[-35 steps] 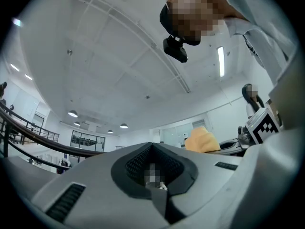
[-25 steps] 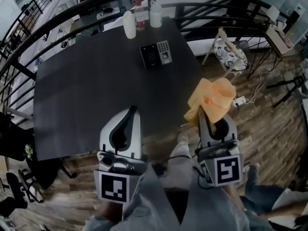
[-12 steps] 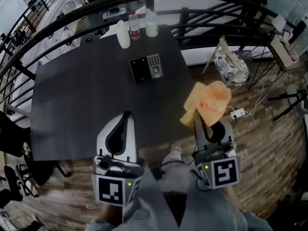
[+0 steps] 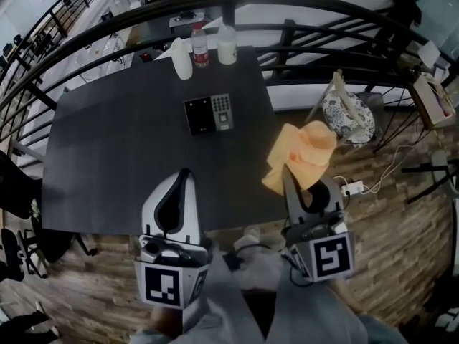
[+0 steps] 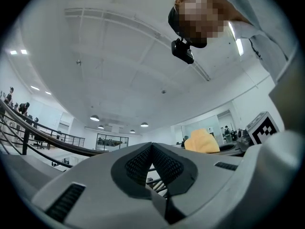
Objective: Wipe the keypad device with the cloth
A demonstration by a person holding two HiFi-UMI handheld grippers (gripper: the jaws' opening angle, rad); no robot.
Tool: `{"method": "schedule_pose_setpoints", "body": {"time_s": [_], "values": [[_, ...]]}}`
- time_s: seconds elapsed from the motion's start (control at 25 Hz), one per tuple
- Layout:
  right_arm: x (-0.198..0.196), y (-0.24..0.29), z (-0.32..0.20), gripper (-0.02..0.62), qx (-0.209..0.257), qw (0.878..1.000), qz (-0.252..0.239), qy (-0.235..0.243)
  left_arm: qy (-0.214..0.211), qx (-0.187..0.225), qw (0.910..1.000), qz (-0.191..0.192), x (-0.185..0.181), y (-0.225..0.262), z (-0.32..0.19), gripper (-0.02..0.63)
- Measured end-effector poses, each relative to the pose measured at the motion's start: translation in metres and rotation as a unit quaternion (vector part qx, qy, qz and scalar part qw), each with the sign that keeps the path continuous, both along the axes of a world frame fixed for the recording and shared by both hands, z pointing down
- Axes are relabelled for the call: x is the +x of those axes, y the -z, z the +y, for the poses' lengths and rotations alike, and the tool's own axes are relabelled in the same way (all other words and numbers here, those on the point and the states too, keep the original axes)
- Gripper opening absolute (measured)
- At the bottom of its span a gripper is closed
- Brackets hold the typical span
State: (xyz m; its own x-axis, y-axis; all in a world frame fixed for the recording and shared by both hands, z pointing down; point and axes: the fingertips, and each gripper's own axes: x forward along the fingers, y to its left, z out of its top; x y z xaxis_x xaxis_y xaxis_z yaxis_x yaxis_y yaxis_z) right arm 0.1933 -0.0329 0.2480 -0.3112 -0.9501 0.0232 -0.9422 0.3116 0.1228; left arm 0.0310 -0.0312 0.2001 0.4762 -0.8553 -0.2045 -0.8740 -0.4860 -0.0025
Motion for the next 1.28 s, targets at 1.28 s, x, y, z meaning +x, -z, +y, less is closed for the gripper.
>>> {"method": "schedule_pose_setpoints", "body": {"time_s": [1.28], "values": [[0.011,-0.042,-0.099,0.07,-0.068,0.993,-0.037,0.093,0.083,-0.028,0.9955,-0.035,0.018,-0.008,-0.067,0.012]]}}
